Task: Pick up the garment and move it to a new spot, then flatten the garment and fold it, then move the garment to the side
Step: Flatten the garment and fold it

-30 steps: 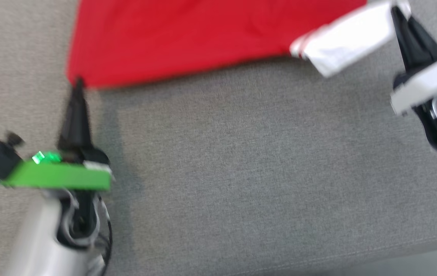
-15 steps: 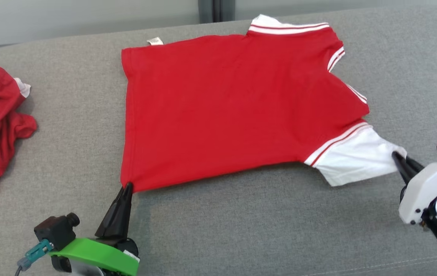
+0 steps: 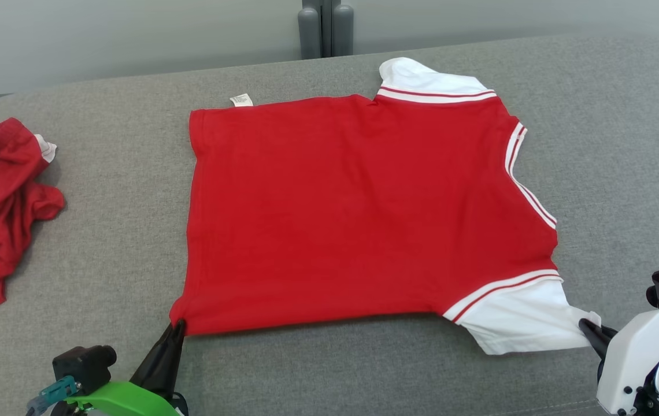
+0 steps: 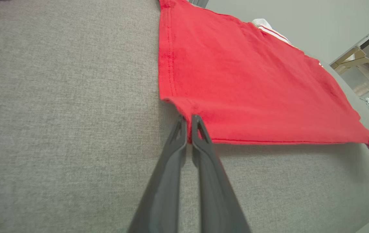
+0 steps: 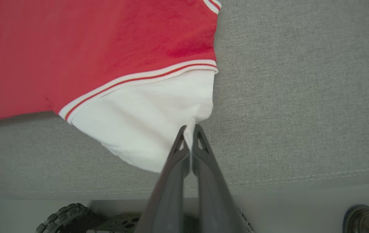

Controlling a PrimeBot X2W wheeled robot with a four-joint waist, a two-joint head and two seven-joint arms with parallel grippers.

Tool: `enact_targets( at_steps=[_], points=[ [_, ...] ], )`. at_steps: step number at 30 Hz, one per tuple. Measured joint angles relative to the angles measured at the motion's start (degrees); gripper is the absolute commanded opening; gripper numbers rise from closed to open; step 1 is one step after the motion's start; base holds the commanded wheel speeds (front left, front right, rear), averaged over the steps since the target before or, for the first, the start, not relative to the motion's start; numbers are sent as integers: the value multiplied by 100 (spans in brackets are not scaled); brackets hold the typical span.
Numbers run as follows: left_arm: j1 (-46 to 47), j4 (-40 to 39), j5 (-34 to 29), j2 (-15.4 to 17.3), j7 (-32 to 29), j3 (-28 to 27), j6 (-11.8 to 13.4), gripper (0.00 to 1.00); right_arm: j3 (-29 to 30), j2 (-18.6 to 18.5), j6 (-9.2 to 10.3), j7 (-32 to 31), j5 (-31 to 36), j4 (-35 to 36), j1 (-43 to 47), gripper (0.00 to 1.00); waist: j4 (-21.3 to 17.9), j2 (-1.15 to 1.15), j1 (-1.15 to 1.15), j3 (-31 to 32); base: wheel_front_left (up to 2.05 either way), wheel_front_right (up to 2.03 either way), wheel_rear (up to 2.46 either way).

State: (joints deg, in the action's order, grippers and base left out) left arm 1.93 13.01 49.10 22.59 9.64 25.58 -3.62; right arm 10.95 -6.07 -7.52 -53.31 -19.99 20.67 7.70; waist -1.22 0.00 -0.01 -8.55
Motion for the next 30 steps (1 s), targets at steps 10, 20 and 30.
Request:
enact_targets(
  at_steps=[10,20,30],
  points=[
    [88,-323,-101,58,-192,47,211,0,-43,-160,0,330,108,157,-251,0,31,0,0,-156,0,0,0],
    [1067,-81,-194,-152,-500,140,258,0,-757,-954,-1,1092,34,-746,-1588,0,64,0,0,-312,0,0,0],
    [1973,875,-269,-425,-548,175,261,0,-1359,-1270,0,1900,11,-2036,-2919,0,112,0,0,-625,0,0,0]
  ],
)
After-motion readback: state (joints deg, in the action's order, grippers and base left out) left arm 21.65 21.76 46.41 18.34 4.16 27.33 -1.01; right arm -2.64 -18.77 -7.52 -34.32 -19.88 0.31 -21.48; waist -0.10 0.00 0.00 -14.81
